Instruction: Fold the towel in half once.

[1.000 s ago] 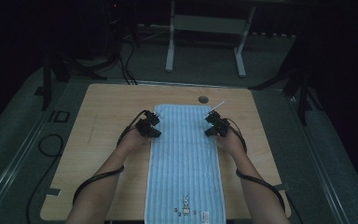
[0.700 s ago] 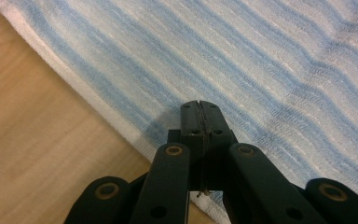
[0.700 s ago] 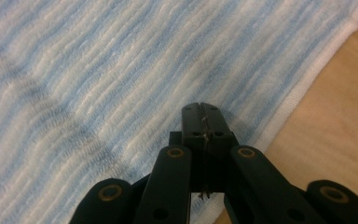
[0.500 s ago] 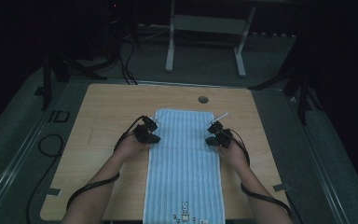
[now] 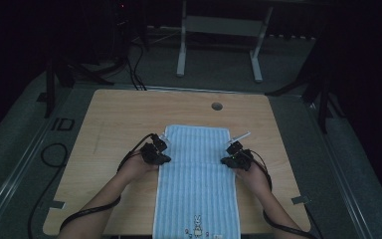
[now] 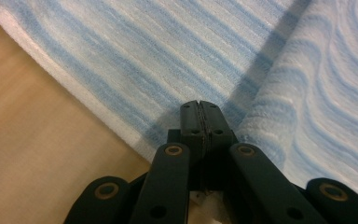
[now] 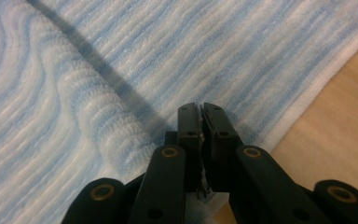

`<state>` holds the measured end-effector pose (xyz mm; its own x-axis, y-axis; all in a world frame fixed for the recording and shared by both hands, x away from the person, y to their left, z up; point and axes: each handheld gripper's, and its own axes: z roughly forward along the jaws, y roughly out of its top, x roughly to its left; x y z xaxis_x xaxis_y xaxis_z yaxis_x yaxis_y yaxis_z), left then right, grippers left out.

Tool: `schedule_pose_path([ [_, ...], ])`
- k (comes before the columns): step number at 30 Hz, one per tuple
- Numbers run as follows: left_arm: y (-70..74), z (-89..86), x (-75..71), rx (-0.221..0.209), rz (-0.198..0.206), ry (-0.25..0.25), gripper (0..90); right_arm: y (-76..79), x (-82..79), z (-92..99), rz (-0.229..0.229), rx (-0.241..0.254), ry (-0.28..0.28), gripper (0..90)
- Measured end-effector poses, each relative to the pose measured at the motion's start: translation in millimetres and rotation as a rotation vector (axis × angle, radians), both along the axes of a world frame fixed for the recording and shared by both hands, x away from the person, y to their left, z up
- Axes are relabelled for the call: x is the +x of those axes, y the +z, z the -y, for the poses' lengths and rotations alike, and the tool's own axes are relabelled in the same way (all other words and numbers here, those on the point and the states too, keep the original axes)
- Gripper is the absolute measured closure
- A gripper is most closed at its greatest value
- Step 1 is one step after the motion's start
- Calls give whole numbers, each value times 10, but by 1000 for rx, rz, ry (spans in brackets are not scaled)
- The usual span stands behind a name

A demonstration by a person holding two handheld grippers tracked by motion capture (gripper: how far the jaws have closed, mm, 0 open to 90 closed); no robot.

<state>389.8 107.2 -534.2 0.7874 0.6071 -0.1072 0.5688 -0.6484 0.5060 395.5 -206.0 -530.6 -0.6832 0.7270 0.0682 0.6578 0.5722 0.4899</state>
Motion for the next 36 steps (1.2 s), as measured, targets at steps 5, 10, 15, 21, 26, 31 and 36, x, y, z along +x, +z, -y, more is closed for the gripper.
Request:
schedule_pose_path([
  [5, 1, 5, -148, 4, 2, -27, 898, -20, -140, 31, 14, 29, 1, 855],
  [10, 36, 1, -200, 24, -33, -58, 881, -6, -250, 2, 0, 12, 33, 844],
  [15, 226, -151, 14, 46, 38, 29, 798, 167, -119, 35, 32, 8, 22, 820],
  [21, 247, -292, 483, -5, 78, 163, 638, 343, 436, 140, 49, 33, -60, 686],
  [26, 115, -226, 739, 18, 67, 213, 598, 292, 823, 134, 42, 22, -129, 620],
  [31, 19, -135, 882, 13, 48, 212, 576, 197, 1010, 76, 38, -48, -162, 579],
  [36, -11, -70, 949, 31, 51, 218, 558, 119, 1083, 62, -9, -57, -185, 566],
])
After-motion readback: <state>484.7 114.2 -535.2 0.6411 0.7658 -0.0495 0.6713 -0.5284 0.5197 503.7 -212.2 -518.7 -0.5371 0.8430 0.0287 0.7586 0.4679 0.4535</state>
